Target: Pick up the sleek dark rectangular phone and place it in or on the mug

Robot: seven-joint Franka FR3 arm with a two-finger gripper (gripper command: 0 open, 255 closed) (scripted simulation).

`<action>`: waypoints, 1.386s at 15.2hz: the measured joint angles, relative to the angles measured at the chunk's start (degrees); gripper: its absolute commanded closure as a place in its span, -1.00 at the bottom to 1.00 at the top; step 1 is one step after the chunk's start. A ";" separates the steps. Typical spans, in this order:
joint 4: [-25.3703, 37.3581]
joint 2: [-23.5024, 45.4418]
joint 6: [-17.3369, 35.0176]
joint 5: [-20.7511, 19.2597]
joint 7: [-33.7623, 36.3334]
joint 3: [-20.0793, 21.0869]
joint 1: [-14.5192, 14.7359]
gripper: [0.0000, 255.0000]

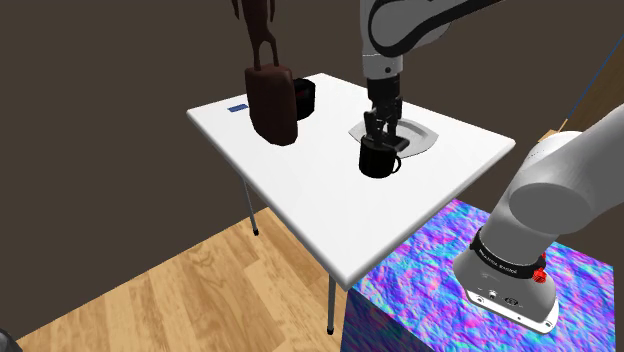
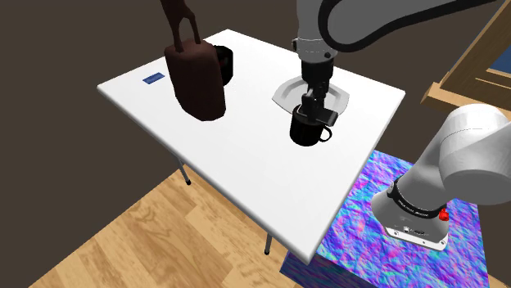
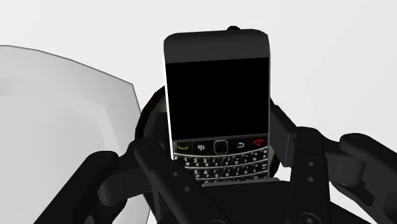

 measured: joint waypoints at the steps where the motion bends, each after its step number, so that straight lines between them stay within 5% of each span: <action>1: -0.15 0.06 0.22 0.00 0.00 0.00 0.00 1.00; 5: -0.22 0.08 0.39 0.00 0.00 0.01 0.00 1.00; 6: -0.23 0.07 0.39 0.00 0.00 0.01 0.00 -1.00; 12: -0.29 0.11 0.43 0.01 0.01 0.01 0.00 -1.00; 21: 7.12 0.34 -6.74 -0.04 0.01 -0.03 -0.03 -1.00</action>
